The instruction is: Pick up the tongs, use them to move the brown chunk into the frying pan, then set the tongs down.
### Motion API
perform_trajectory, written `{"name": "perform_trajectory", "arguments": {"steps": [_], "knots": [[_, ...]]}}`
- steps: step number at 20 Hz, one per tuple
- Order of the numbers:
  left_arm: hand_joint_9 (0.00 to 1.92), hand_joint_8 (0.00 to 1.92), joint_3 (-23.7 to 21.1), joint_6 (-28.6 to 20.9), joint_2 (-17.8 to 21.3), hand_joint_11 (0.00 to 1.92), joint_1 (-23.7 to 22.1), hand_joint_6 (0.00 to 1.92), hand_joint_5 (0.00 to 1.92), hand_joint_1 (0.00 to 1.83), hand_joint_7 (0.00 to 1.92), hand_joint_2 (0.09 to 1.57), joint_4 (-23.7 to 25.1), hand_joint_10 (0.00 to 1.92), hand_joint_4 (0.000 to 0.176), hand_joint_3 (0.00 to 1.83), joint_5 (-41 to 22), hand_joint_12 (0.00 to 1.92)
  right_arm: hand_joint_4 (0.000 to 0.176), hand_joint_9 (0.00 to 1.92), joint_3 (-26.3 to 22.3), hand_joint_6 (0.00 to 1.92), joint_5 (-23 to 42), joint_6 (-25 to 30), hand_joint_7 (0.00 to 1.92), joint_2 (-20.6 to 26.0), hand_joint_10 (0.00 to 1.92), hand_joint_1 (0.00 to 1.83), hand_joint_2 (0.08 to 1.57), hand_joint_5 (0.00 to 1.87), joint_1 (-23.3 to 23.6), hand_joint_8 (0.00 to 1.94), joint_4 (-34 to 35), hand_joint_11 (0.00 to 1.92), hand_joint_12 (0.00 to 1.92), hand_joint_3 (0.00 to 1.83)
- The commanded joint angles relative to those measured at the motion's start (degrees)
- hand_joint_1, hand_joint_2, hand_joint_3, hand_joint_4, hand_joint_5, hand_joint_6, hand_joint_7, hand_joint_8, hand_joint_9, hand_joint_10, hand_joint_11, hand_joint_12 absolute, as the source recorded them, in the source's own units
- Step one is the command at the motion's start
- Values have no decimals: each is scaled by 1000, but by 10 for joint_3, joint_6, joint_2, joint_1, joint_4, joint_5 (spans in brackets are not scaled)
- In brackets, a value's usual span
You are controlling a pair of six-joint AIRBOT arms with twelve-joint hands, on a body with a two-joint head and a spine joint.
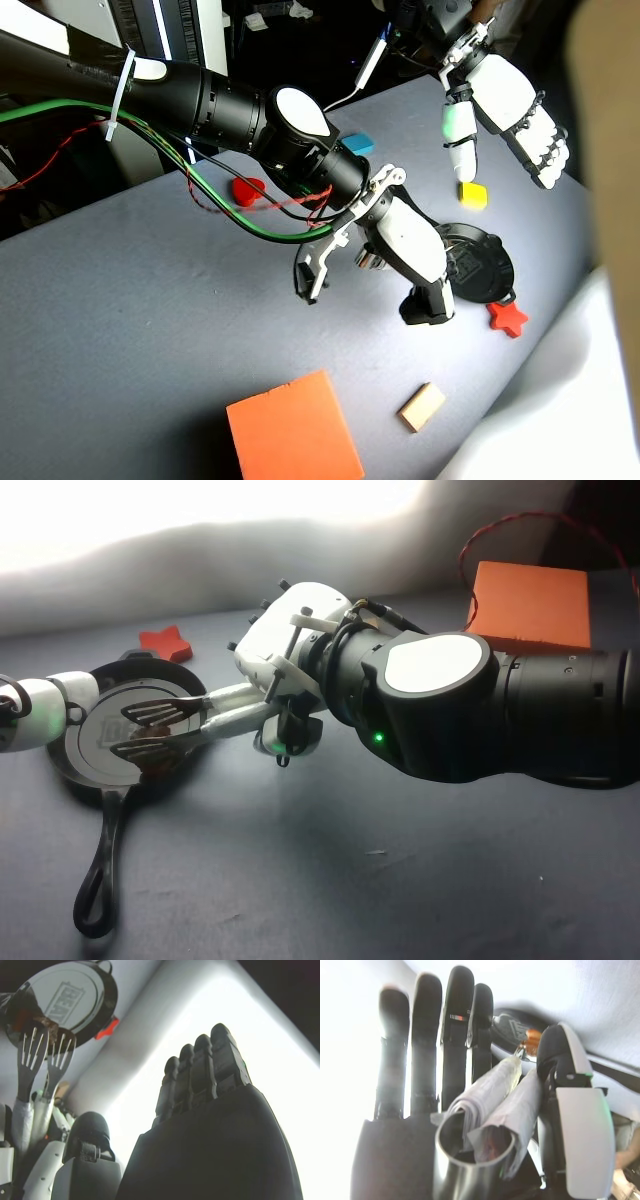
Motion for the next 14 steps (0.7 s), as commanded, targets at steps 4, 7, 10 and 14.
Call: {"name": "perform_trajectory", "arguments": {"steps": [4,7,10,14], "knots": [[12,10,0,3,2,0,-6,9,28,0,34,1226,46,5,0,2,-41,0,0,701,-7,28,-4,-1,938,6,1087,408,1224,874,11,351,-34,521,1610,0],[12,8,0,3,2,0,-6,7,26,0,37,1222,46,4,0,0,-41,0,0,698,-14,12,-5,-1,915,11,1054,401,1220,845,18,331,-34,518,1602,0],[12,5,0,3,2,0,-6,2,17,0,35,1219,46,3,0,0,-41,0,0,733,-34,5,-5,-1,929,28,1054,419,1193,836,30,292,-34,537,1608,0],[0,0,0,3,2,0,-7,2,18,0,22,1219,46,0,0,0,-41,0,0,718,-101,2,-15,-17,912,87,1116,349,1204,781,36,252,-34,518,1650,2]]}}
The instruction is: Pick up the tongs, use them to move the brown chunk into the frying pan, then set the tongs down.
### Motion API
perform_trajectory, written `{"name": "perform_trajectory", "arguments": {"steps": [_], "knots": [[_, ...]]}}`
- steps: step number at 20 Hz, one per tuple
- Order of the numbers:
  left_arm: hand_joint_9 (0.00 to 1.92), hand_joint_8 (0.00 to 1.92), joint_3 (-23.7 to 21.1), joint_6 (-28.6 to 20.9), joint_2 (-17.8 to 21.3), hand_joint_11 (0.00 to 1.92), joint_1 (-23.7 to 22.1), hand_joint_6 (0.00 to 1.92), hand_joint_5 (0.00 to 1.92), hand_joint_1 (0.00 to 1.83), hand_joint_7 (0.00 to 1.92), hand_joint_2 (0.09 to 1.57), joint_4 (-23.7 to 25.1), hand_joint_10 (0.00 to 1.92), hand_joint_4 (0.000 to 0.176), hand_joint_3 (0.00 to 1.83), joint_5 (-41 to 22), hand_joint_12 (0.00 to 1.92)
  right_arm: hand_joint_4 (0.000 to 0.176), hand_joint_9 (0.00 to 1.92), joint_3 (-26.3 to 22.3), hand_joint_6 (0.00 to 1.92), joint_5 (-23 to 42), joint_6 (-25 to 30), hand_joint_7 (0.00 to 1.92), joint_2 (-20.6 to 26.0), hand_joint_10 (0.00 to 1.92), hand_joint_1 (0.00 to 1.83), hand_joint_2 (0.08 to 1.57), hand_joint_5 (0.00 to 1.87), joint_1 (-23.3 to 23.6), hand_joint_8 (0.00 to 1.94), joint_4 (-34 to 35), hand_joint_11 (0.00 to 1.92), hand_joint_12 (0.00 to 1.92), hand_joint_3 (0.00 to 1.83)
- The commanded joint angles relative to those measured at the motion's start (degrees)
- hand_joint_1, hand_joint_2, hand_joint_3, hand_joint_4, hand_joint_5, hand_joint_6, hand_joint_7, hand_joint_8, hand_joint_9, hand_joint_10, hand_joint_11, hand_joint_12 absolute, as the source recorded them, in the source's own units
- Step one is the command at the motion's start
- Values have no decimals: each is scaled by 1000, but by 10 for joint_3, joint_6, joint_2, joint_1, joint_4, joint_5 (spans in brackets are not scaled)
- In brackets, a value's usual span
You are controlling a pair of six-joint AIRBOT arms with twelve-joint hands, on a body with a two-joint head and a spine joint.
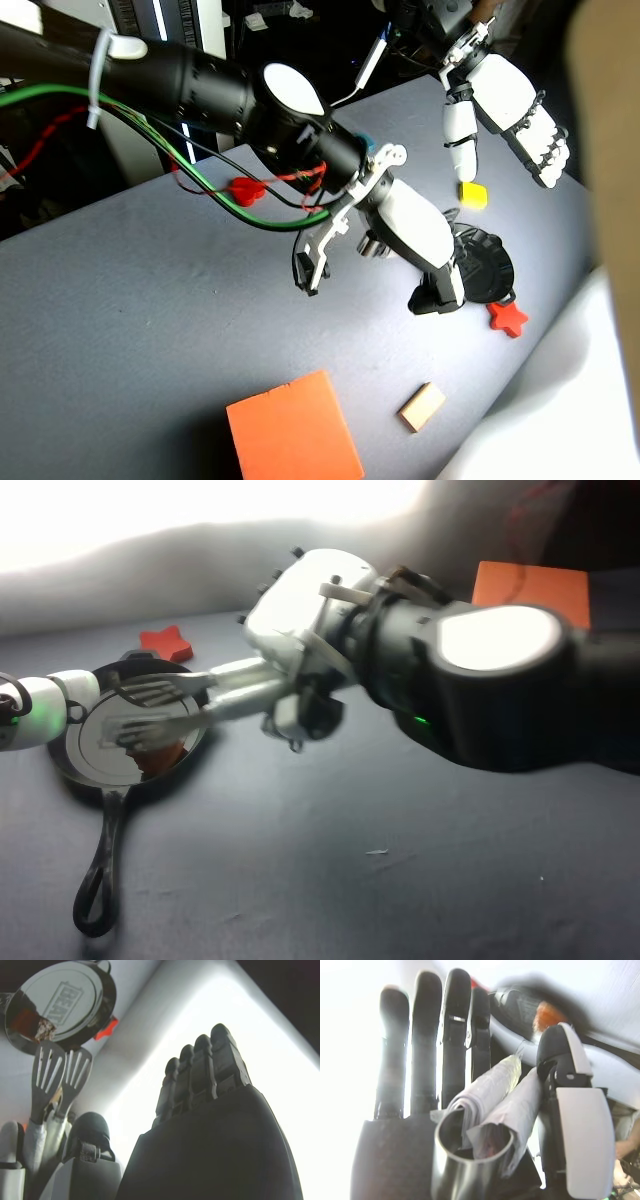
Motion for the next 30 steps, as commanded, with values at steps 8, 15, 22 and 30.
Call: {"name": "perform_trajectory", "arguments": {"steps": [8,15,22,30], "knots": [[9,2,-7,13,-1,3,-15,0,11,0,27,1216,47,4,0,0,-40,1,0,685,-165,19,-58,35,934,149,1111,394,1218,824,-33,256,-216,485,1646,5],[15,5,-40,56,-14,4,-44,3,15,0,40,1224,47,6,0,2,-23,2,0,699,-198,32,-137,91,978,157,1092,511,1247,879,-108,290,-272,553,1610,3],[4,2,-77,64,-20,2,-45,6,18,0,32,1229,47,1,0,3,-26,1,0,724,-148,19,-127,97,985,113,1124,546,1247,863,-139,305,-281,570,1631,0],[3,0,-96,62,-26,6,-43,4,18,0,29,1224,47,0,0,0,-52,3,0,478,-133,0,-114,106,575,98,465,155,1139,368,-160,7,-305,105,1393,0]]}}
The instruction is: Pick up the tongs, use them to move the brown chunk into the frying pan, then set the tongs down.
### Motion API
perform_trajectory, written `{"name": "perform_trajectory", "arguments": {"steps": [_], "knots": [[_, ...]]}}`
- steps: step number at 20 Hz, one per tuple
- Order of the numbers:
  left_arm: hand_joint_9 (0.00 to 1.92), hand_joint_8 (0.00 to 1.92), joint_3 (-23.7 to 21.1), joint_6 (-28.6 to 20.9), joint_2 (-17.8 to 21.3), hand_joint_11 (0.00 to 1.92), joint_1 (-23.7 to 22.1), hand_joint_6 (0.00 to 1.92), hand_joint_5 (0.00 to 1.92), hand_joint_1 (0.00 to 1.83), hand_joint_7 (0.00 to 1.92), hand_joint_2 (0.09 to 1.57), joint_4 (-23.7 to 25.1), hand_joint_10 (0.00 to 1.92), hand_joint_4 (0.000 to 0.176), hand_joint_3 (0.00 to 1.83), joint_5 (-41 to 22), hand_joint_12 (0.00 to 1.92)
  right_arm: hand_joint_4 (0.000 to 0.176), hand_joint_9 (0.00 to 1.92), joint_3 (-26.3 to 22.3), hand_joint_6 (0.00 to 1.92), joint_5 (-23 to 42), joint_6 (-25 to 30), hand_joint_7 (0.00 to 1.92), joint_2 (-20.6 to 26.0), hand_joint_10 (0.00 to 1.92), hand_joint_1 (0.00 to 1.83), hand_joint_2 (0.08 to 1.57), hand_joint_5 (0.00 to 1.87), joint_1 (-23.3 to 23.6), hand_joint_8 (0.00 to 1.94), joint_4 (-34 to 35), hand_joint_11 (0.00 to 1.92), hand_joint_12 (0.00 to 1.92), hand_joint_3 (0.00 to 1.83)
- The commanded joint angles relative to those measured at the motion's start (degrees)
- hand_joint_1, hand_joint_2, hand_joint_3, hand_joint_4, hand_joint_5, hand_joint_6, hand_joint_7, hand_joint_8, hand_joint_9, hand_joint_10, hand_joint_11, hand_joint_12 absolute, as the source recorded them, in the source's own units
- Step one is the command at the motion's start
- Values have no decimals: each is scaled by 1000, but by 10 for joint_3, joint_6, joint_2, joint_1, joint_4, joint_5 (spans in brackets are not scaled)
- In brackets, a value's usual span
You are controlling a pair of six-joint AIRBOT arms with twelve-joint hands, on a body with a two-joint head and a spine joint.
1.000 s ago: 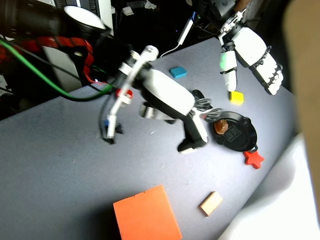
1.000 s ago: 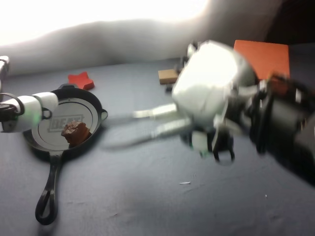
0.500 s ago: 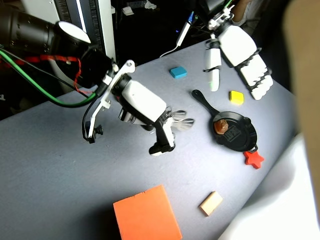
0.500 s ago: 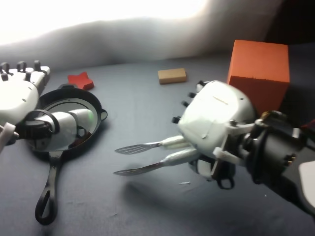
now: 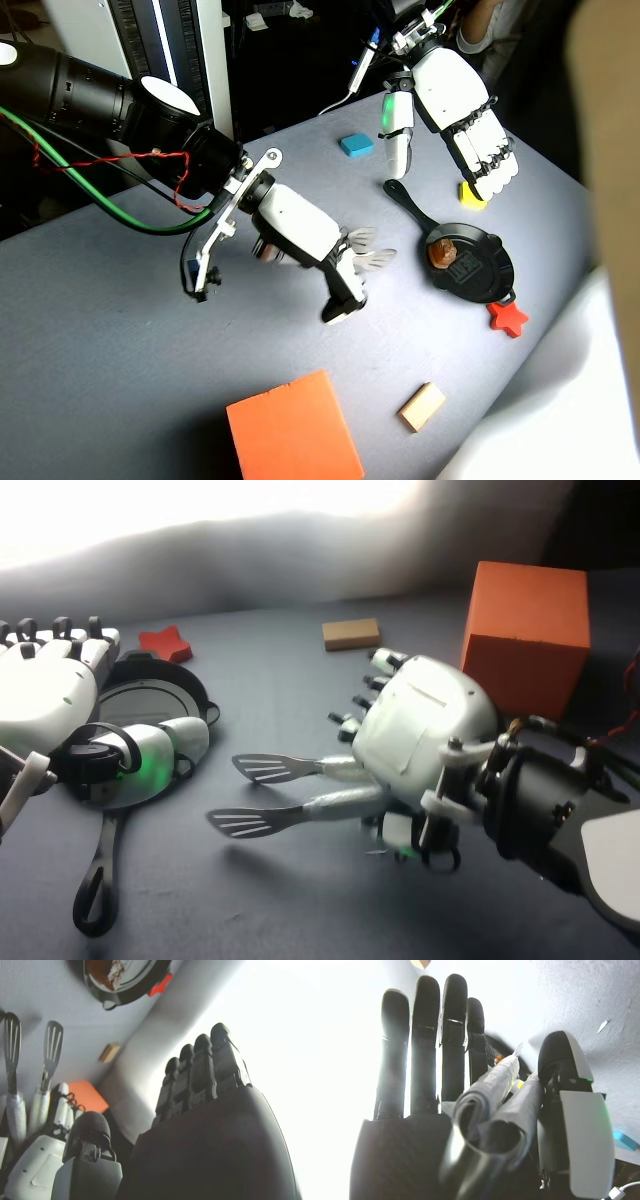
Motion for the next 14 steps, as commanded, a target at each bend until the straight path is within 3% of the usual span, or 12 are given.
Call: {"name": "perform_trajectory", "arguments": {"steps": [1,4,9,12,14], "knots": [[0,0,-3,-1,3,0,-4,0,6,0,21,1222,49,0,0,0,-39,1,0,447,-3,0,-30,-4,502,5,297,145,1100,325,0,1,-39,28,1343,0],[8,6,-5,-3,3,9,-4,7,19,0,36,1222,47,3,0,0,-43,4,0,356,-6,3,-28,-9,362,13,87,103,1061,233,-9,3,-39,0,1105,0],[8,3,-9,-4,3,1,-4,4,13,0,32,1227,44,3,0,2,-48,2,0,170,-12,1,-28,-14,177,23,3,128,1008,109,-12,2,-39,0,618,0],[15,6,-9,-4,3,2,-4,11,32,0,42,1224,44,5,0,0,-50,3,0,142,-28,0,-28,-15,137,34,0,106,1016,81,-15,0,-39,0,518,0],[22,7,-11,-4,3,6,-4,8,30,0,50,1226,44,6,0,1,-53,6,0,186,-43,12,-29,-14,189,41,13,150,1012,129,-17,12,-39,0,624,0]]}}
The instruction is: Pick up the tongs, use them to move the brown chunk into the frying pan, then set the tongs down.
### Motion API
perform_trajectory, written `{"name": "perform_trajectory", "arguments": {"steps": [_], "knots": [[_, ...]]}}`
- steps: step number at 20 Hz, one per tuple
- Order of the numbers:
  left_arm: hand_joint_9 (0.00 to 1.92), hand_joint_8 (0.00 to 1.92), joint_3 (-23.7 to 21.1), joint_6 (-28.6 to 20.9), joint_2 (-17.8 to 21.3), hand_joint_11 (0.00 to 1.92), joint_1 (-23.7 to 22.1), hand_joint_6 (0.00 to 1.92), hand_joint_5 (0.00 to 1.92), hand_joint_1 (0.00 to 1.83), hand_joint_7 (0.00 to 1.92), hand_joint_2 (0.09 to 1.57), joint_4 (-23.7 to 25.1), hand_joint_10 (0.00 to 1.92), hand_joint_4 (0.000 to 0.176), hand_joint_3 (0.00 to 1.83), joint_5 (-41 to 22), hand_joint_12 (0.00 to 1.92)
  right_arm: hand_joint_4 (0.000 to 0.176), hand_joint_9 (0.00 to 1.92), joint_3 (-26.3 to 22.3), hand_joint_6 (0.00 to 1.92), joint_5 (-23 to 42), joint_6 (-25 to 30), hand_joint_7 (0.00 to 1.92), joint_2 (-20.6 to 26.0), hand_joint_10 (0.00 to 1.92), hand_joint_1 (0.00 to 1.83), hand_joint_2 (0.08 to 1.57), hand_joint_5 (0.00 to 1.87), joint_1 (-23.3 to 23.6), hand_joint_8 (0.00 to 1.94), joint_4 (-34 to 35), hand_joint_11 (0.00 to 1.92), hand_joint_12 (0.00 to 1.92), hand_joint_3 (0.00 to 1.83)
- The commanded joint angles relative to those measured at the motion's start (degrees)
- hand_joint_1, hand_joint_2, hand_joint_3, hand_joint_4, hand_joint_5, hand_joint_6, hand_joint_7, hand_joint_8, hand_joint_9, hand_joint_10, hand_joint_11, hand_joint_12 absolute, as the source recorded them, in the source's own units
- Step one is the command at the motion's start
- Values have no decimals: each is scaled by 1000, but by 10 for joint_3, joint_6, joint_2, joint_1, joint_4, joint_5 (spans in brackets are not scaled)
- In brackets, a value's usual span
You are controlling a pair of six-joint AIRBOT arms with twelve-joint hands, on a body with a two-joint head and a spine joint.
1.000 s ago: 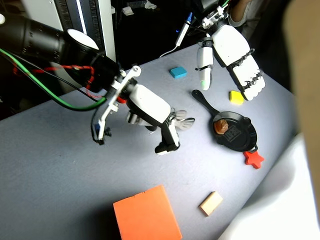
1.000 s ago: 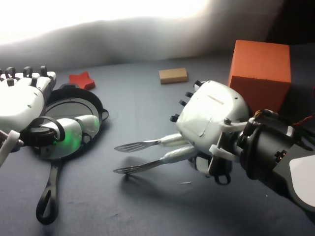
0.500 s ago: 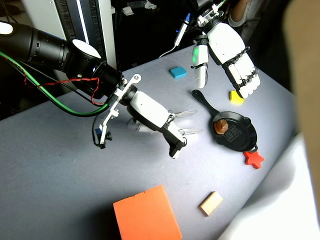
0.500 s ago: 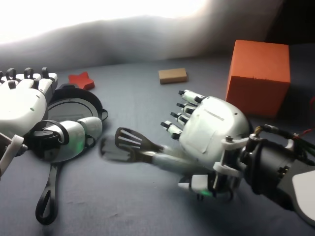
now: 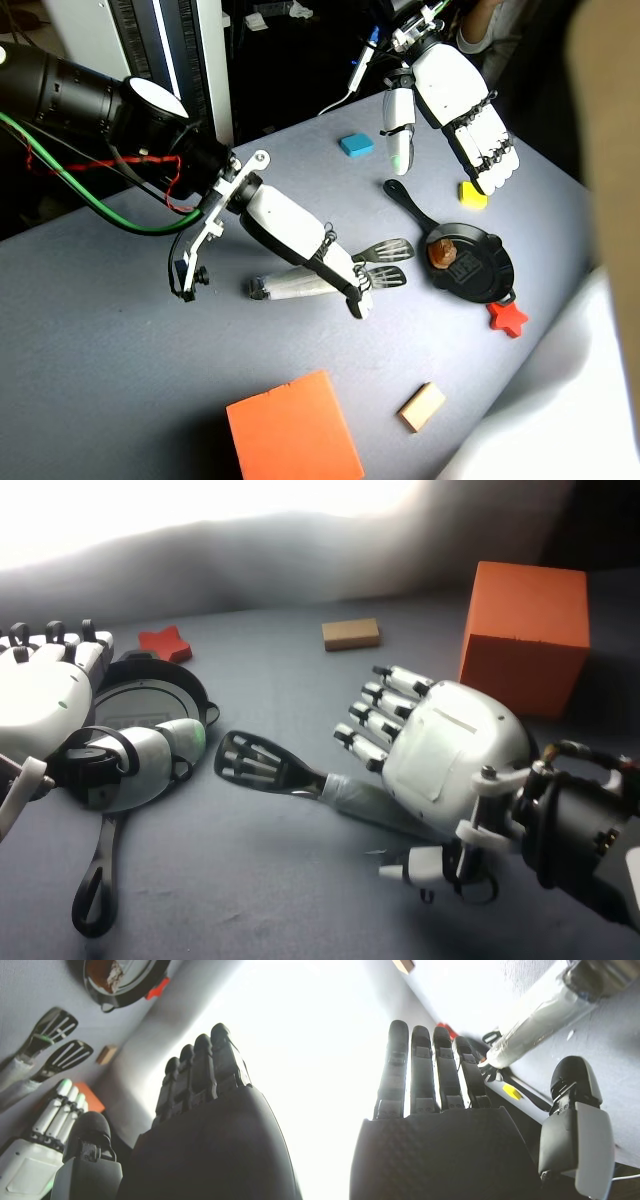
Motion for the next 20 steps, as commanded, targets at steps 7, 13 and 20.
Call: {"name": "perform_trajectory", "arguments": {"steps": [7,13,20], "knots": [[84,30,-4,0,3,6,-4,4,102,10,105,1241,46,5,0,1,-36,167,0,634,-33,39,-36,-19,632,25,95,114,1127,487,17,25,14,15,1403,4],[394,40,-6,1,3,0,-5,40,367,112,441,1281,46,67,0,0,-36,768,0,758,-85,110,-2,-70,1103,99,1148,233,1179,1019,86,302,235,485,1686,1],[509,813,-7,6,4,163,-3,133,784,210,695,1341,47,1206,0,3,-10,1586,0,1009,-166,411,108,-98,1165,247,1662,124,1308,1116,171,1091,368,775,1917,9]]}}
